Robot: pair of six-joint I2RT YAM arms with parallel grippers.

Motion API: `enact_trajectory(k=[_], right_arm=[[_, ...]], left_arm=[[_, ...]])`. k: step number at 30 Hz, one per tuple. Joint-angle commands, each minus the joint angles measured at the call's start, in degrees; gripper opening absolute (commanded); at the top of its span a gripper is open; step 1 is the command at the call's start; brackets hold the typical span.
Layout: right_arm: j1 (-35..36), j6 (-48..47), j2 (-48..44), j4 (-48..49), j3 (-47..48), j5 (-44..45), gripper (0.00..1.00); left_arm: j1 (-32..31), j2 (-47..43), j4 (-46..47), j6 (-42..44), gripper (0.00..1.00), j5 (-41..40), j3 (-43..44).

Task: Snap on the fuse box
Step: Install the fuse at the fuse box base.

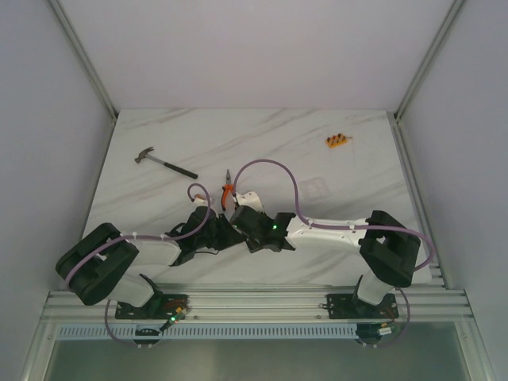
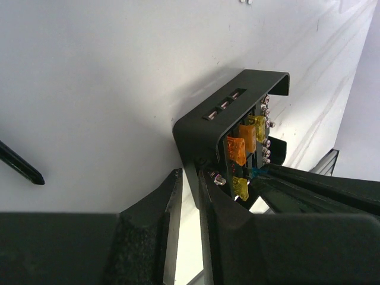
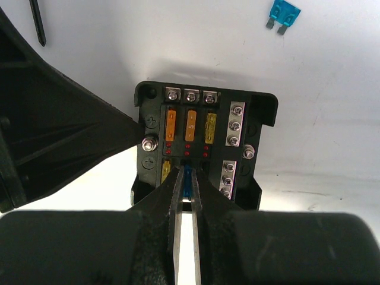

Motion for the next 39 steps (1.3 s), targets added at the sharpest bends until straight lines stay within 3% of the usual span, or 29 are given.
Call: enact_trajectory(k=[1,17,23,39], right_arm=[[0.63,1.65,-0.31,0.32,-0.2,2.63,0.0],[0.75,1.66,2.48,0.26,-2.12,1.98,0.0],[0.75,2.61,0.99,0.19,-1.91,1.78,0.21],[0.66,3.67,-3.52,-1.07,-0.35,1.75,0.37]], left_arm=[[-0.25,0.19,-3.46,-0.36,0.26,-1.7,-0.21],[-0.36,0.43,-3.41,-0.55,0.26,-1.68,-0.25],[-0.33,0.45,-3.36,-0.63,0.26,-1.71,-0.38],[-0.42,0.27,-3.19,-0.74,0.25,-1.68,-0.49]])
